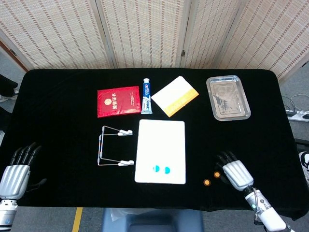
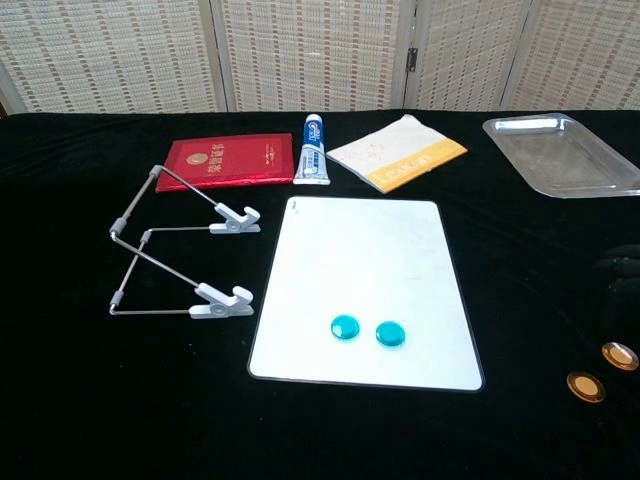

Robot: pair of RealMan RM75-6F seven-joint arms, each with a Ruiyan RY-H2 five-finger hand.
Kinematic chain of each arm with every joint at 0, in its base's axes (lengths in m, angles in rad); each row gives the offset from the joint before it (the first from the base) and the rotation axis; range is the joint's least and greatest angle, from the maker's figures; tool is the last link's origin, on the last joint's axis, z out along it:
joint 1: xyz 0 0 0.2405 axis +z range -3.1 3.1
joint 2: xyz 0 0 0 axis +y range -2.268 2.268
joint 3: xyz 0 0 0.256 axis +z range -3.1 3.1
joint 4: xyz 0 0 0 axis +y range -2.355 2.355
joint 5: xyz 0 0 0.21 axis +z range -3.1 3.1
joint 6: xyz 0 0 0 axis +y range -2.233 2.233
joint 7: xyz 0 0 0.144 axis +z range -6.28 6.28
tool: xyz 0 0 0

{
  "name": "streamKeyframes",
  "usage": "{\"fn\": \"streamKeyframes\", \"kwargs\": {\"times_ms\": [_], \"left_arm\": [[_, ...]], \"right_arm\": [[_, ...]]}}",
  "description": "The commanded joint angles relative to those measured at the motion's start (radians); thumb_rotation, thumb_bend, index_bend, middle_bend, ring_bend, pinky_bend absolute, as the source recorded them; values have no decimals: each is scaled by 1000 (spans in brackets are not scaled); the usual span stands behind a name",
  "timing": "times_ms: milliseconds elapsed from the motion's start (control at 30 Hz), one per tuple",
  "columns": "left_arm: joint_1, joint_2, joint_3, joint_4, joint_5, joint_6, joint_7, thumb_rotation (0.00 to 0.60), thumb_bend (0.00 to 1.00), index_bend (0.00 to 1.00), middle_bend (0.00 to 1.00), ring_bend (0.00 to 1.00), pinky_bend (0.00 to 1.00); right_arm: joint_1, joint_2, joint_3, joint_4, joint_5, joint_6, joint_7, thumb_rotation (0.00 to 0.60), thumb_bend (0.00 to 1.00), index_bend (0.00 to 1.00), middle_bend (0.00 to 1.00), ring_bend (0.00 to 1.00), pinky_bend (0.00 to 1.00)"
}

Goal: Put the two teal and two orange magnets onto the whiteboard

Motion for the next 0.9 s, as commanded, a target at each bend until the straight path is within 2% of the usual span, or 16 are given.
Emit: {"fn": "streamKeyframes", "kwargs": {"times_ms": [33, 900], "left_arm": [[1, 1, 0, -1, -1, 0, 0, 600, 173, 0, 0, 0, 0], [5, 1, 5, 11, -5, -2, -16, 600, 173, 0, 0, 0, 0]], "right_arm": [[-6, -12, 2, 13, -7, -2, 10, 600, 445, 413, 175, 4, 0], [-18, -40, 24, 47, -22, -47, 4, 600, 445, 413, 175, 3, 0]]}}
